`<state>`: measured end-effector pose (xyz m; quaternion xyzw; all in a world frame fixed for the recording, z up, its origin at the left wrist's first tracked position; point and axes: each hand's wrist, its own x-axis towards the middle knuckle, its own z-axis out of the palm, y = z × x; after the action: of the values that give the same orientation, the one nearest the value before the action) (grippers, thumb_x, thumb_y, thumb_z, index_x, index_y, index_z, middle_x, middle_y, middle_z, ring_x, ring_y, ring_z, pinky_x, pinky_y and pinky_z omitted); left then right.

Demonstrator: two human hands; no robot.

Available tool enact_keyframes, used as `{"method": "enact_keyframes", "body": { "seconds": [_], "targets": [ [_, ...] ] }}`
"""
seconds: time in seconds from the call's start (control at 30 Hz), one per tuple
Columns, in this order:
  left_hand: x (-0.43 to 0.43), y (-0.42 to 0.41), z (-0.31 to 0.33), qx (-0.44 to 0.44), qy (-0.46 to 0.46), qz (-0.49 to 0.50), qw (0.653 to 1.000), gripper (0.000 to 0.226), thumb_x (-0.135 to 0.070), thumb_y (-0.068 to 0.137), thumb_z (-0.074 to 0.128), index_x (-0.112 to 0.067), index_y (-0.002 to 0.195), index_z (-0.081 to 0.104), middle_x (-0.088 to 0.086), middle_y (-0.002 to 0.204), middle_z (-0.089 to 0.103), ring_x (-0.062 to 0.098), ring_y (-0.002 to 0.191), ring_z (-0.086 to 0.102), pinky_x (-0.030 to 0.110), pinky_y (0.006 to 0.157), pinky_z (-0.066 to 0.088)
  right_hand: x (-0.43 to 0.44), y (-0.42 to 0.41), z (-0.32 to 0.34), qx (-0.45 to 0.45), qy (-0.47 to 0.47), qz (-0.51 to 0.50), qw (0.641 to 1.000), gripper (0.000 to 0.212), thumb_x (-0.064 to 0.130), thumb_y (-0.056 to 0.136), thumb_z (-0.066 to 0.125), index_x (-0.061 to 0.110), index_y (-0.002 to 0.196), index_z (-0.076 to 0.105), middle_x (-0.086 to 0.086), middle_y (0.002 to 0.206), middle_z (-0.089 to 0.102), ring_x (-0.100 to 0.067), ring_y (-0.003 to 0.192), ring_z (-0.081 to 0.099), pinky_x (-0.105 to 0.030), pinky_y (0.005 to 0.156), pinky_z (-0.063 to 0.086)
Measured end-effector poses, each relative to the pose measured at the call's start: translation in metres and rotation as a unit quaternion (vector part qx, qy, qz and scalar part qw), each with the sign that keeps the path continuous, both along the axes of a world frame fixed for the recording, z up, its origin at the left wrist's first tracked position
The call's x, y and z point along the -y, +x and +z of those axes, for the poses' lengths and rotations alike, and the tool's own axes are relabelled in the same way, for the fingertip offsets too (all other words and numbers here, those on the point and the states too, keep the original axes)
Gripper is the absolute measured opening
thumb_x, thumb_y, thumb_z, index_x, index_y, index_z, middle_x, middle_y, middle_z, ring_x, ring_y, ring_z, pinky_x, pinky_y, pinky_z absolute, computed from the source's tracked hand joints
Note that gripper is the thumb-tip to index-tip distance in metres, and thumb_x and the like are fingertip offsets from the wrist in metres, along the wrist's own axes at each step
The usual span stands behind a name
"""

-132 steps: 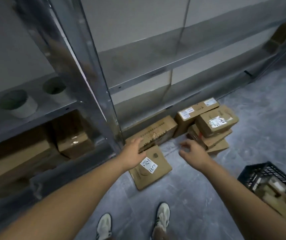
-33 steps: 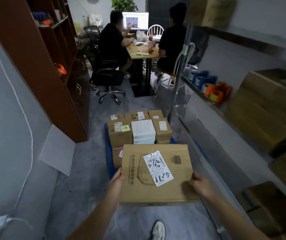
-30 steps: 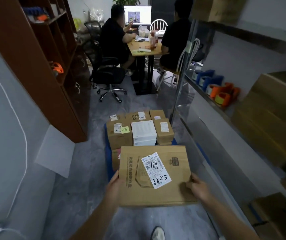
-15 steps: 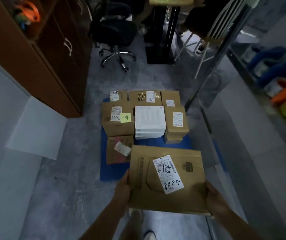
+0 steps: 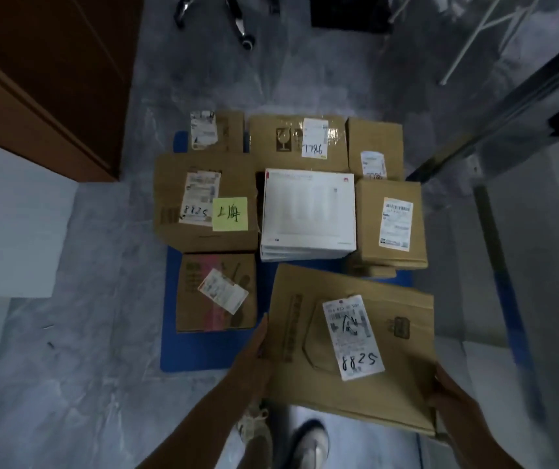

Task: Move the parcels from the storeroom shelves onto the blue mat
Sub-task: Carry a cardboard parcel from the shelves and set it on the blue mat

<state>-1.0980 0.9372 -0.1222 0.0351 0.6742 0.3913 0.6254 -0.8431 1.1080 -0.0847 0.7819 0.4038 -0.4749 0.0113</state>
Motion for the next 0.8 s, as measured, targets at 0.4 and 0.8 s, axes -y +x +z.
{"method": "enact_keyframes", "body": {
  "seconds": [0.4,0.8],
  "targets": [
    [-0.024,-0.006,-0.124,-0.044,-0.135,0.159,0.977,0.055,-0.028,0.098,0.054,-0.049,0.143,0.032,-0.002,0.133,0.048,0.026,0.112,0.055,0.048,0.093,0.05,-0.021,-0.038,-0.148,-0.029,-0.091,-0.038,0.995,0.043,0.002,0.09,0.049,0.029,0.123,0.053,0.009,0.093,0.052,-0.014,0.079,0.05,-0.053,0.097,0.044],
    [0.0,-0.018,-0.145,-0.054,-0.179,0.191,0.964,0.063,-0.018,0.099,0.053,-0.06,0.139,0.03,-0.017,0.129,0.044,0.013,0.09,0.057,0.047,0.066,0.059,-0.047,-0.095,-0.179,-0.132,-0.039,0.19,0.972,0.058,0.01,0.09,0.054,0.036,0.141,0.043,0.009,0.135,0.054,-0.017,0.12,0.053,-0.046,0.103,0.044]
  ]
}}
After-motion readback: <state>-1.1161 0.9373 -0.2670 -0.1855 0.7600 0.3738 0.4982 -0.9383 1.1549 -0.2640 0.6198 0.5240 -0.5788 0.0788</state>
